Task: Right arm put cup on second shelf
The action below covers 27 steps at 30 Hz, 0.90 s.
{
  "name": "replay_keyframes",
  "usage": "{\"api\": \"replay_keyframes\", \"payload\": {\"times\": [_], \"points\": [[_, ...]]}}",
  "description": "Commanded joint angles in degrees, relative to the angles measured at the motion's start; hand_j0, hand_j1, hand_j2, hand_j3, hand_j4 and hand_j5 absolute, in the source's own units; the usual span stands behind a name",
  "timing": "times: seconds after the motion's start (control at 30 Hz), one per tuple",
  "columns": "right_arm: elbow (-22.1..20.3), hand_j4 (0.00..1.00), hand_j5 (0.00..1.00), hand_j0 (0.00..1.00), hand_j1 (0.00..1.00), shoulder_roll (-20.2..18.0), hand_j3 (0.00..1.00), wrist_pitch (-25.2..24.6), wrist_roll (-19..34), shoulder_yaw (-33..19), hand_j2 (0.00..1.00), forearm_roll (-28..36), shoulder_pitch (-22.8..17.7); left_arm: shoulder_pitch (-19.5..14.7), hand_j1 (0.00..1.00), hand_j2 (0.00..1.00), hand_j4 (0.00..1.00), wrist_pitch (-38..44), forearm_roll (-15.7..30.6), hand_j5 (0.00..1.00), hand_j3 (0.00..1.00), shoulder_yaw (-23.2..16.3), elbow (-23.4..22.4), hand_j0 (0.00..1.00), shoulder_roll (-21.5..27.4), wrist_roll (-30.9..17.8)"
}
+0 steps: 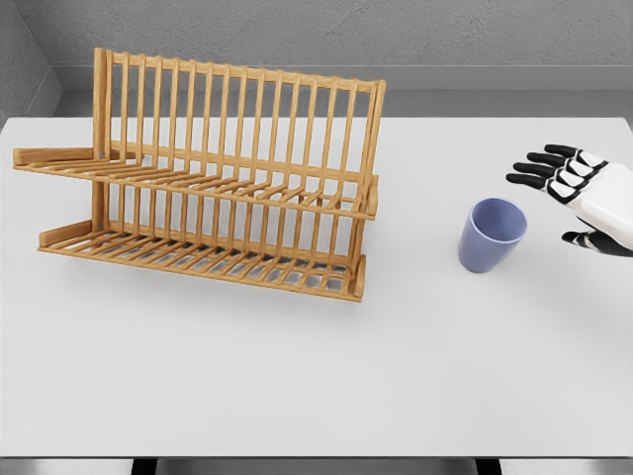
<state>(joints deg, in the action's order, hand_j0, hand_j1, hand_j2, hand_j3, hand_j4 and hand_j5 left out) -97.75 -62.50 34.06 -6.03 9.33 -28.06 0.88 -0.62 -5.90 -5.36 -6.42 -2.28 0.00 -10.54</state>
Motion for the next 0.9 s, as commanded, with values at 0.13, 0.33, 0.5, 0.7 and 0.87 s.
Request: {"api": "replay_keyframes", "payload": {"times": [0.13,0.33,0.5,0.7,0.87], "points": [[0.36,1.0,1.0,1.0,1.0,-0.17,1.0,-4.7,-0.21,-0.1,1.0,0.55,1.06,0.0,1.0,1.0,1.0,0.01,0.0,1.0,1.0,0.0,0.0,1.0,0.0,-0.01],[0.1,1.0,1.0,1.0,1.0,-0.43,1.0,-5.49,21.4,0.25,1.0,0.64,6.15,0.0,1.0,1.0,1.0,0.01,0.0,1.0,1.0,0.0,0.0,1.0,0.0,-0.01],[-0.16,1.0,1.0,1.0,1.0,-1.84,1.0,-2.07,29.23,0.77,1.0,0.64,10.11,0.0,1.0,1.0,1.0,0.01,0.0,1.0,1.0,0.0,0.0,1.0,0.0,-0.01],[-2.1,1.0,1.0,1.0,1.0,0.62,1.0,-1.89,41.03,9.82,1.0,0.55,21.18,0.0,1.0,1.0,1.0,0.01,0.0,1.0,1.0,0.0,0.0,1.0,0.0,-0.01],[-1.39,1.0,1.0,1.0,1.0,0.97,1.0,-2.07,41.03,16.51,1.0,0.47,25.05,0.0,1.0,1.0,1.0,0.01,0.0,1.0,1.0,0.0,0.0,1.0,0.0,-0.01]]}}
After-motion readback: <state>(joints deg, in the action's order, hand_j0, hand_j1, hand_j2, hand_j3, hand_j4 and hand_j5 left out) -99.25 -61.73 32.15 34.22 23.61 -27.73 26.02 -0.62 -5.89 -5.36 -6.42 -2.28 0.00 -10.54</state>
